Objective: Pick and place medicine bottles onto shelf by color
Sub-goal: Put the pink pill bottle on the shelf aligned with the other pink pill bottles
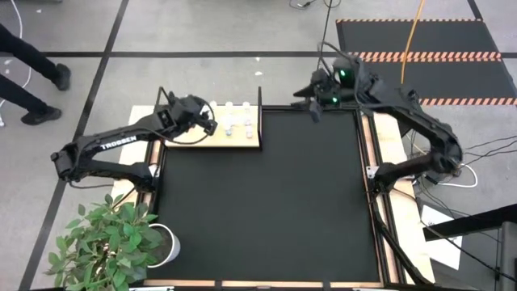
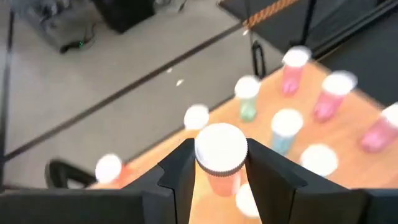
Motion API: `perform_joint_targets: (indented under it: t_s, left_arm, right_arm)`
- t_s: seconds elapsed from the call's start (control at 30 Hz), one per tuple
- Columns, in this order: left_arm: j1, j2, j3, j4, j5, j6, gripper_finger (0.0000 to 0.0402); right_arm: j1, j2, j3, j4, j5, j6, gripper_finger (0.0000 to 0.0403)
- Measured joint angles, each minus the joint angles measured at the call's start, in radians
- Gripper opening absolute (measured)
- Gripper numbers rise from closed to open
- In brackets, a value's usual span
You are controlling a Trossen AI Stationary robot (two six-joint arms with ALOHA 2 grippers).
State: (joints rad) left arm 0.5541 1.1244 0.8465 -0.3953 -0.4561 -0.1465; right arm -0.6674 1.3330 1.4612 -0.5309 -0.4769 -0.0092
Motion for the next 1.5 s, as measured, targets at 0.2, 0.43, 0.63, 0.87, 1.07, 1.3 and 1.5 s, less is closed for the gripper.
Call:
perform_joint_targets:
  t_s: [0.2, 0.43, 0.63, 0.87, 1.07, 1.3, 1.5]
  left_arm:
    - [0.021, -0.002, -0.106, -0.004, -0.044, -0.095, 0.0133]
    - [0.077, -0.009, -0.189, 0.005, -0.045, -0.193, 0.0133]
    - [0.128, -0.090, -0.241, 0.008, -0.047, -0.204, 0.0133]
    - [0.165, -0.205, -0.370, 0.106, -0.038, -0.226, 0.0133]
    - [0.164, -0.237, -0.424, 0.124, -0.023, -0.253, 0.0133]
    - [0.164, -0.237, -0.424, 0.101, -0.008, -0.230, 0.0133]
    - [0.164, -0.237, -0.424, 0.068, -0.005, -0.203, 0.0133]
  right_arm:
    - [-0.028, -0.173, -0.370, 0.314, -0.051, 0.190, 0.0221]
    - [-0.085, -0.295, -0.606, 0.567, -0.123, 0.380, 0.0221]
    - [-0.147, -0.313, -0.642, 0.810, -0.206, 0.537, 0.0221]
    - [-0.200, -0.312, -0.642, 0.900, -0.209, 0.600, 0.0221]
    - [-0.207, -0.312, -0.642, 0.900, -0.209, 0.601, 0.0221]
    - [-0.207, -0.312, -0.642, 0.900, -0.209, 0.619, 0.0221]
    - [-0.207, -0.312, -0.642, 0.900, -0.209, 0.626, 0.0221]
